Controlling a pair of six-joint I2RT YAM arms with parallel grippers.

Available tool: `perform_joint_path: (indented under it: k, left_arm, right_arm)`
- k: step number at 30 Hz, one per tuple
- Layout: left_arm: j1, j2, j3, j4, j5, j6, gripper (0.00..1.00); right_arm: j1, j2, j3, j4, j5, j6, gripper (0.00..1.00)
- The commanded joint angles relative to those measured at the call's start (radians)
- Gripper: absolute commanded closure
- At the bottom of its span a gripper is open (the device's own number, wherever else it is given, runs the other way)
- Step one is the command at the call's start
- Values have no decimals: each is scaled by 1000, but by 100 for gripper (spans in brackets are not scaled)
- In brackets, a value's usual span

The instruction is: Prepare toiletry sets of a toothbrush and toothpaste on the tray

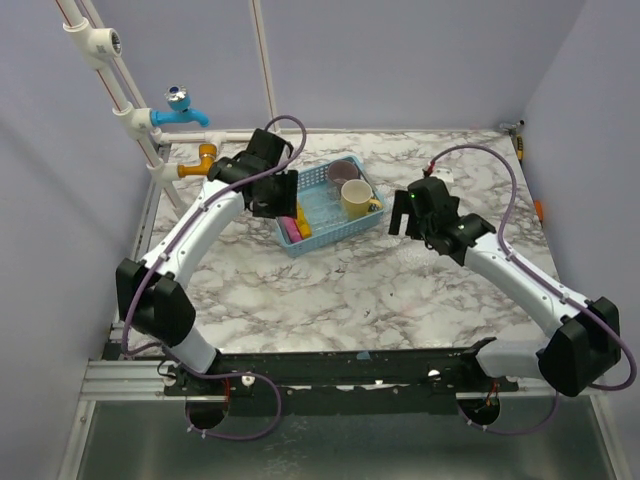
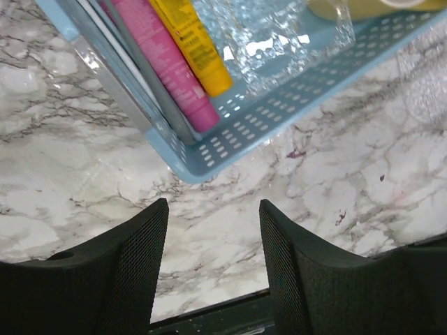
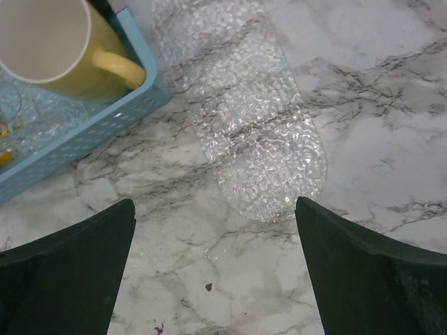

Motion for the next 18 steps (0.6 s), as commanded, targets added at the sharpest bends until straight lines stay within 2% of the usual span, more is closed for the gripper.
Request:
perform_joint_path:
  k: [1, 7, 18]
  left_arm:
    - [-73, -122, -75, -7, -22, 28, 43]
    - [-145, -306, -200, 64, 12, 29, 41]
    - [-149, -668, -517, 319, 160, 42, 32]
  right_arm:
    - [-64, 29, 28, -21, 60, 27, 0]
    - [-99, 81, -10, 46, 48, 33, 2]
    - [-131, 202, -41, 122, 3, 73, 8]
